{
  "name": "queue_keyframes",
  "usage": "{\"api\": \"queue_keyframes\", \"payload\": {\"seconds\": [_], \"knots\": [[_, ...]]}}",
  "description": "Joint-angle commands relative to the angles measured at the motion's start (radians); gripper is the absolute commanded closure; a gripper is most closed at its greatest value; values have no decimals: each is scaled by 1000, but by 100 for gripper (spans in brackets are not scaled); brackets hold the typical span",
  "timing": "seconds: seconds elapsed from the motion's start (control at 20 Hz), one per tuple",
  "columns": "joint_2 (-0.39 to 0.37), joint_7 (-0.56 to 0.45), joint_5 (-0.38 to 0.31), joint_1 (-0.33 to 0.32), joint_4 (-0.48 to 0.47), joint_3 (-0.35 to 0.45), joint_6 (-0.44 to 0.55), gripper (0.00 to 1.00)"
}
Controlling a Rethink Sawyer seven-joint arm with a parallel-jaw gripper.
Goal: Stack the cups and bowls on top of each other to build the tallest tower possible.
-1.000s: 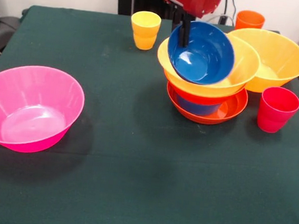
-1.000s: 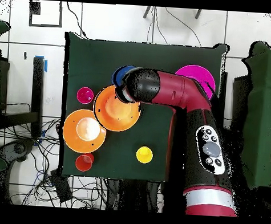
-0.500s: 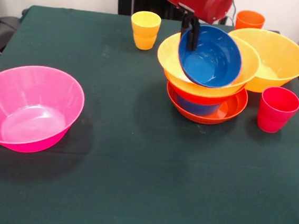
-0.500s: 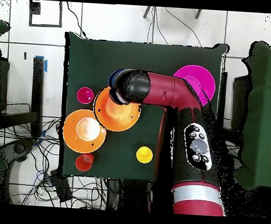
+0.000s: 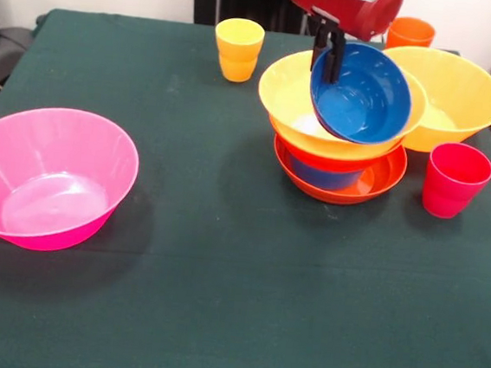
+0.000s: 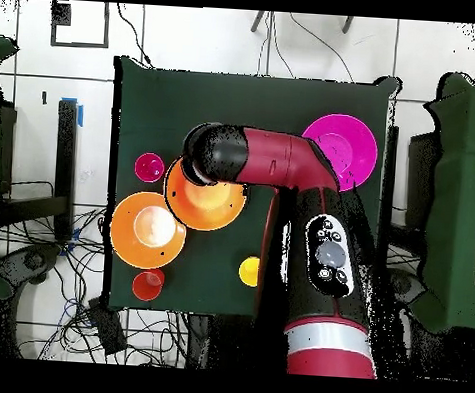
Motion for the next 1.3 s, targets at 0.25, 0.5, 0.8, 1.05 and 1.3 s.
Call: {"api": "queue_keyframes", "payload": {"seconds": [0.25,0.5,0.8,1.05,1.3], "knots": [[6,67,-8,22,12,-17,-37,100],[-35,54,-10,22,70,-33,-27,100],[-37,75,3,40,85,-40,-30,100],[-45,98,21,59,108,-47,-39,100],[-42,111,33,76,112,-56,-48,100]]}}
